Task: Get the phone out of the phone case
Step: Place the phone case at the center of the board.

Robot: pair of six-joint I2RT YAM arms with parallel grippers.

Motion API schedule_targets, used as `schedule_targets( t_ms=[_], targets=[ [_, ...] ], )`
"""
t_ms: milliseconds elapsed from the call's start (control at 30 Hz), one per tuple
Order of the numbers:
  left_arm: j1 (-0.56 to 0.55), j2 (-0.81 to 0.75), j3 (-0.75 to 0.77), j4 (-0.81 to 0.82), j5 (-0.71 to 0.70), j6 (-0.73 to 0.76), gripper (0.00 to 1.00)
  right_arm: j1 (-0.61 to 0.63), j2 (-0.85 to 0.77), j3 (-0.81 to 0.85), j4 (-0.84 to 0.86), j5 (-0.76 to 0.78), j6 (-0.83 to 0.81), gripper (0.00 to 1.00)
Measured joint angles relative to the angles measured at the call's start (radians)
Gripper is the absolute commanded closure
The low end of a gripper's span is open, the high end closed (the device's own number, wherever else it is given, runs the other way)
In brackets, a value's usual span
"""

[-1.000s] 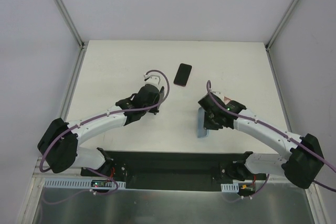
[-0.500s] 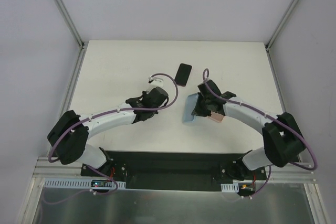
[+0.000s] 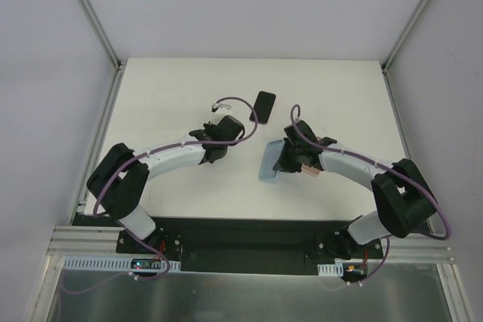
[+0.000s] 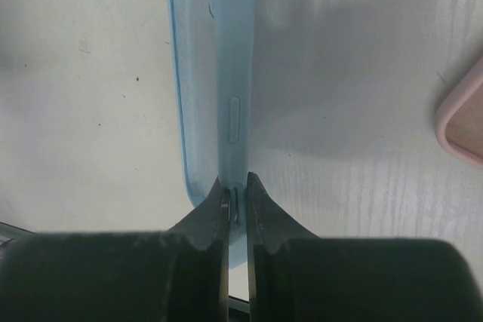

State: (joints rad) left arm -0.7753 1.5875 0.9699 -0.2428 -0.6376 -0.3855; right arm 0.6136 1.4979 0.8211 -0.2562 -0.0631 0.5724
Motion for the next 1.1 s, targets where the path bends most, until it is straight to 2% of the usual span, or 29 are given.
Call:
schedule_targets(
  t_ms=[67,167,200,300,400,467,533,567,667,800,1000,1100],
  targets=[
    [0.037,0.042,0.039,-0.004,0.008,0.001,1.00,0.008,-0.028,-0.027,0.003,0.008,0.003,0.94],
    [0.091,0.115,0.118,-0.009,0.026,0.008,1.00,0.031,-0.072,-0.064,0.002,0.035,0.013,0.81],
    [0.109,0.145,0.153,-0.010,0.032,0.013,1.00,0.041,-0.087,-0.077,0.000,0.046,0.018,0.67],
    [0.150,0.241,0.265,-0.009,0.036,0.031,1.00,0.064,-0.124,-0.107,-0.023,0.078,0.026,0.40],
    [0.167,0.313,0.349,-0.011,0.046,0.042,1.00,0.083,-0.130,-0.111,-0.073,0.119,0.027,0.29],
    [0.171,0.350,0.397,-0.010,0.061,0.054,0.97,0.094,-0.137,-0.108,-0.113,0.155,0.026,0.25],
    [0.170,0.371,0.432,-0.016,0.079,0.063,0.77,0.105,-0.155,-0.102,-0.168,0.195,0.025,0.23],
    [0.170,0.374,0.439,-0.018,0.087,0.067,0.58,0.109,-0.169,-0.096,-0.196,0.216,0.024,0.22],
    [0.170,0.375,0.447,-0.035,0.121,0.083,0.32,0.115,-0.226,-0.064,-0.275,0.274,0.023,0.18],
    [0.170,0.375,0.447,-0.055,0.167,0.092,0.21,0.120,-0.347,-0.007,-0.368,0.360,0.016,0.14],
    [0.170,0.344,0.446,-0.076,0.219,0.092,0.18,0.122,-0.530,0.071,-0.519,0.486,-0.003,0.14],
    [0.170,0.266,0.412,-0.080,0.255,0.088,0.17,0.122,-0.603,0.102,-0.594,0.546,-0.005,0.14]
  ],
)
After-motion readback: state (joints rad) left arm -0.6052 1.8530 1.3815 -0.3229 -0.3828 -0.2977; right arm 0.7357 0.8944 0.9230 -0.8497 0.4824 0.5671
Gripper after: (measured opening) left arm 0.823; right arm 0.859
